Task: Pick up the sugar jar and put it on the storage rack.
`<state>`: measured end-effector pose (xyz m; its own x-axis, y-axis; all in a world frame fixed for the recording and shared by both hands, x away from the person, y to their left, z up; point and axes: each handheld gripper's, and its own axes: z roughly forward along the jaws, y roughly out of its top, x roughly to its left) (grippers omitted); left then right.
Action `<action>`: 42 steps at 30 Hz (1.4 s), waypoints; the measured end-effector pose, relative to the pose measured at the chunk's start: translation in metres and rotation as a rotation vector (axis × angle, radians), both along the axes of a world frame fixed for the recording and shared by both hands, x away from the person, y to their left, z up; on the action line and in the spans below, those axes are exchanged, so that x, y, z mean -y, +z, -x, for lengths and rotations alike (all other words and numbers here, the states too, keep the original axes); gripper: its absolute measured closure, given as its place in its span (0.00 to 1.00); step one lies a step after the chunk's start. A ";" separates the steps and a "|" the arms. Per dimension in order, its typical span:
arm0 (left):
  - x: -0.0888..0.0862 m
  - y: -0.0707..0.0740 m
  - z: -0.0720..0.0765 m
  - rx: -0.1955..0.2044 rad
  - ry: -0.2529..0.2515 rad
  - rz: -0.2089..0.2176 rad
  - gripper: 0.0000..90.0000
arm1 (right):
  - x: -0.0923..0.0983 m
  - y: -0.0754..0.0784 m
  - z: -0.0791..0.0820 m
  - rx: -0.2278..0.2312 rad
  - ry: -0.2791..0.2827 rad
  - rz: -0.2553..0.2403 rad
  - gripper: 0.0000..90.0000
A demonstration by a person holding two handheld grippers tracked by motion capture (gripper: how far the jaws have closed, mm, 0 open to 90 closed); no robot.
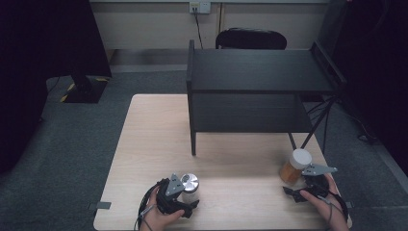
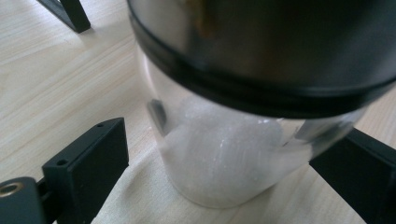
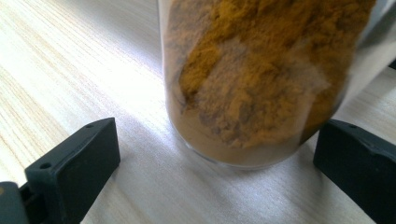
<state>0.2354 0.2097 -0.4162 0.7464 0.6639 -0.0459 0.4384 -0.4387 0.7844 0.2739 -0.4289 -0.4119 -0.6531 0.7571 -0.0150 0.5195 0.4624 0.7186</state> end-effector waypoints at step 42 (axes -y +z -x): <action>0.009 0.001 0.005 0.037 0.007 -0.022 0.34 | 0.000 0.000 0.000 0.000 0.000 0.000 0.00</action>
<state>0.2308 0.2005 -0.4152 0.7427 0.6696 -0.0042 0.4127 -0.4529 0.7903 0.2740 -0.4289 -0.4119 -0.6531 0.7572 -0.0153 0.5194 0.4625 0.7186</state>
